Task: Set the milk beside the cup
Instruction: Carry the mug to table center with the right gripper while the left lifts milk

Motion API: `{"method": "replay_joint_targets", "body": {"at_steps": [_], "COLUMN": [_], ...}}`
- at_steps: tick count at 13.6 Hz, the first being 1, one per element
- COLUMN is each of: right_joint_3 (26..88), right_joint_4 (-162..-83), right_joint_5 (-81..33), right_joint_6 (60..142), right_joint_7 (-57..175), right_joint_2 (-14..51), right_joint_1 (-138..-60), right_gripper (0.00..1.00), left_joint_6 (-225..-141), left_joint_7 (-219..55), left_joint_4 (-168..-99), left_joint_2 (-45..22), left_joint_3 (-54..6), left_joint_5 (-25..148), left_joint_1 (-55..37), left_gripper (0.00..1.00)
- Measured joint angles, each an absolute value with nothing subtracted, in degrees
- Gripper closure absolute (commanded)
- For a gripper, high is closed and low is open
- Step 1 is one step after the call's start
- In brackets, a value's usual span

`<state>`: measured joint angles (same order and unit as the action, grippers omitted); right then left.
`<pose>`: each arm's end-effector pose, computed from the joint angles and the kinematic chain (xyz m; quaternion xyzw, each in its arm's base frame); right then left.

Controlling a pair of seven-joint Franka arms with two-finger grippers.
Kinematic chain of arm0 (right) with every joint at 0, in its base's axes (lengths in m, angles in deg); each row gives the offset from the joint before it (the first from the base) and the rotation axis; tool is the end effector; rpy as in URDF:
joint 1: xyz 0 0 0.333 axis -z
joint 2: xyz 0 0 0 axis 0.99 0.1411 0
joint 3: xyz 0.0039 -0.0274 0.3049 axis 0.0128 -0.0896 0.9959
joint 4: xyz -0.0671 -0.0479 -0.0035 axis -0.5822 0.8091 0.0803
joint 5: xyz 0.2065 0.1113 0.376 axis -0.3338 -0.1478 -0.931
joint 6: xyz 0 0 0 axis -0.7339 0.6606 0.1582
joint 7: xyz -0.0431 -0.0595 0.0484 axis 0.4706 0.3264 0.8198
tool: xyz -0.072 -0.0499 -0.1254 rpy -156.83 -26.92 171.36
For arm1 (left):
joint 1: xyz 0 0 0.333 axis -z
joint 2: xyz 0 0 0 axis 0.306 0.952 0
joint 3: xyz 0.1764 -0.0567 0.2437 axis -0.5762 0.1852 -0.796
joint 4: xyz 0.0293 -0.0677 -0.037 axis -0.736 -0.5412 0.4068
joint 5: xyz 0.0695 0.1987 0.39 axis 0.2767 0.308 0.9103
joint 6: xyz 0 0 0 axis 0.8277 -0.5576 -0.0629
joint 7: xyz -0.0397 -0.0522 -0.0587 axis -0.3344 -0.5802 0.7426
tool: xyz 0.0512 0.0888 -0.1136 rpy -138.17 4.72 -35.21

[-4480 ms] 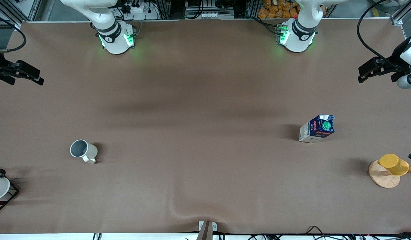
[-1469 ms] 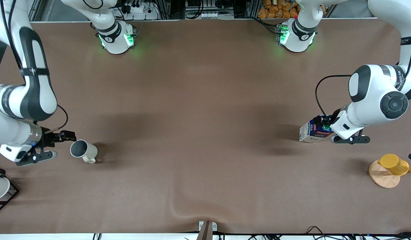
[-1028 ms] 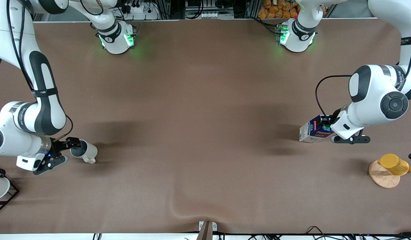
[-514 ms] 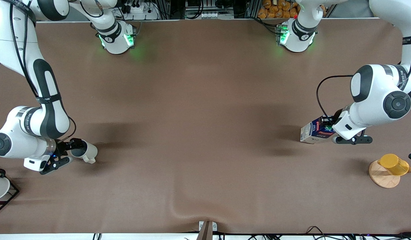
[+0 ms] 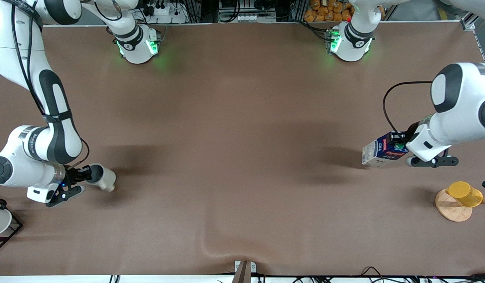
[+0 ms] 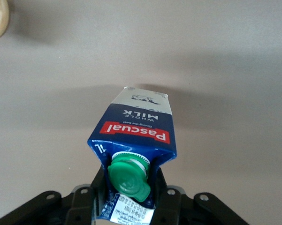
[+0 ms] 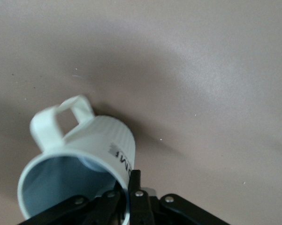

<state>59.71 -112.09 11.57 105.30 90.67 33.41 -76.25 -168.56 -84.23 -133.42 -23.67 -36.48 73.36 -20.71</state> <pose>0.7116 -0.1005 0.1592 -0.9678 -0.2428 0.0631 0.0208 0.6442 -0.0235 0.3530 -0.9959 -0.0037 0.0887 0.0170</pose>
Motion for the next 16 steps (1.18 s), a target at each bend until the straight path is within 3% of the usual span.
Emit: {"method": "replay_joint_targets", "body": {"at_steps": [4, 8, 11, 16], "right_joint_3": [62.36, 65.6, 67.99, 69.82], "right_joint_4": [-109.93, -108.2, -105.73, -105.0], "right_joint_5": [11.57, 10.47, 8.52, 8.44], "right_joint_6": [104.78, 96.98, 94.88, 96.74], "right_joint_7": [91.34, 91.81, 96.21, 96.0], "right_joint_2": [31.44, 25.95, 25.54, 27.05], "right_joint_1": [-76.34, -76.41, -76.86, -88.58], "right_gripper": [1.0, 1.0, 1.0, 1.0], "left_joint_6": [-165.16, -162.38, -161.79, -159.12], "left_joint_7": [-84.24, -84.26, -84.26, -84.26], "left_joint_4": [-130.74, -128.83, -128.38, -128.04], "left_joint_2": [-24.89, -25.63, -25.7, -26.34], "left_joint_3": [-36.37, -36.31, -36.27, -36.26], "left_joint_5": [73.36, 73.36, 73.36, 73.36], "left_joint_1": [-20.67, -20.64, -20.6, -20.6], "left_gripper": [0.6, 0.6, 0.59, 0.59]}}
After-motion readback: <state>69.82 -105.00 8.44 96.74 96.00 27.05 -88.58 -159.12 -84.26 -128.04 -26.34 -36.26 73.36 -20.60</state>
